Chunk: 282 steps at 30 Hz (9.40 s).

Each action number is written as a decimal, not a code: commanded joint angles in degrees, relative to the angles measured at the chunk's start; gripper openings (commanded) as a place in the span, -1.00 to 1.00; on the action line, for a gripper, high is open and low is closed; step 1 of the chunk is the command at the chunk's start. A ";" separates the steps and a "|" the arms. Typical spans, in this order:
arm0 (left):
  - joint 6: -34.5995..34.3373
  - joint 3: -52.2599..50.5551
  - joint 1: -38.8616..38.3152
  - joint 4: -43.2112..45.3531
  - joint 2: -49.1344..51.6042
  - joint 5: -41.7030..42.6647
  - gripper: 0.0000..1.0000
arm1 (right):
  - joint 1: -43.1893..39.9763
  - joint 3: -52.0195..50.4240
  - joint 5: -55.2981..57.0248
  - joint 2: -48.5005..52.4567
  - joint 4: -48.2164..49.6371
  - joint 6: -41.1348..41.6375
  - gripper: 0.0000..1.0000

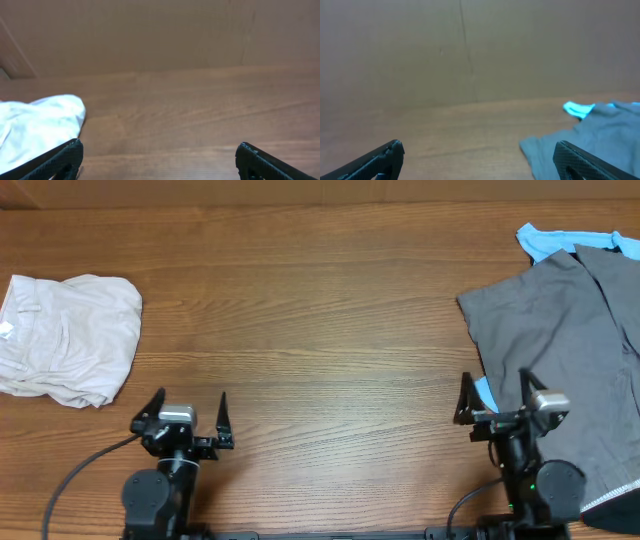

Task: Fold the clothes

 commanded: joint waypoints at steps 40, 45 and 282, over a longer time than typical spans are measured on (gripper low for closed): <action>-2.89 35.01 0.39 -27.30 56.06 3.80 0.99 | -3.13 47.21 24.46 98.84 -20.72 -1.99 -0.10; -2.89 35.01 0.39 -27.28 56.06 3.80 1.00 | -3.21 47.23 24.46 98.84 -20.81 -1.99 -0.71; -23.21 67.04 -5.35 -51.08 89.39 10.62 1.00 | -4.39 75.36 -15.39 107.93 -48.54 -0.76 0.73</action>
